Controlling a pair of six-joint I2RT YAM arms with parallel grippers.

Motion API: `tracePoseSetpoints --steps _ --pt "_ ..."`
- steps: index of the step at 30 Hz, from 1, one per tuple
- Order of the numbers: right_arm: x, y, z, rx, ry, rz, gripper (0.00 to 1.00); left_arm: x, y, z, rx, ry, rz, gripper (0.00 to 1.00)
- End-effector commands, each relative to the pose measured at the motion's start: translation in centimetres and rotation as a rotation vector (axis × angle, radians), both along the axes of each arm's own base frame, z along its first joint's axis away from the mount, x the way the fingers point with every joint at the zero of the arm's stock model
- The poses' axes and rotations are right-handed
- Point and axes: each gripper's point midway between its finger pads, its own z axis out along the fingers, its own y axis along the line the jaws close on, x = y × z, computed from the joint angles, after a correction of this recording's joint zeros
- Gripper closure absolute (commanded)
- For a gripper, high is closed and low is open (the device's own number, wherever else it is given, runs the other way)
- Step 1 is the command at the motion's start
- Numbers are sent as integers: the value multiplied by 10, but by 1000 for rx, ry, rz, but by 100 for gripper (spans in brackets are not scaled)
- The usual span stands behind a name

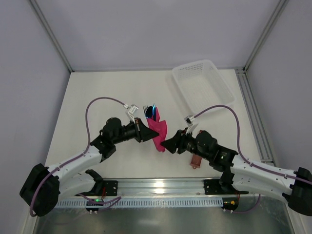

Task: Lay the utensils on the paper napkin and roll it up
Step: Adjust the napkin.

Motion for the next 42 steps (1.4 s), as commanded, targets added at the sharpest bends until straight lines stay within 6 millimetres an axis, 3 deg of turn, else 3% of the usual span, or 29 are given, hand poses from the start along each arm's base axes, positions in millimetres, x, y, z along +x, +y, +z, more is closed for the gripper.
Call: tracePoseSetpoints --steps 1,6,13,15,16,17,28,42 --pt "1 8 29 107 -69 7 51 6 -1 40 -72 -110 15 100" --pt "-1 16 25 116 -44 24 55 6 2 45 -79 -119 31 100" --pt "-7 26 22 124 -19 28 69 7 7 48 -76 -125 65 100" --pt "-7 27 22 123 -17 22 78 7 9 50 -78 -126 76 100" --pt "-7 25 21 118 -13 12 91 8 10 50 -78 -125 82 100" --pt "-7 24 20 114 -12 6 96 8 10 51 -80 -128 84 100" --pt "-7 15 7 111 14 -28 96 -2 15 70 -157 -126 61 100" --pt "-22 19 13 192 -10 54 96 -1 22 66 -122 -115 76 100"
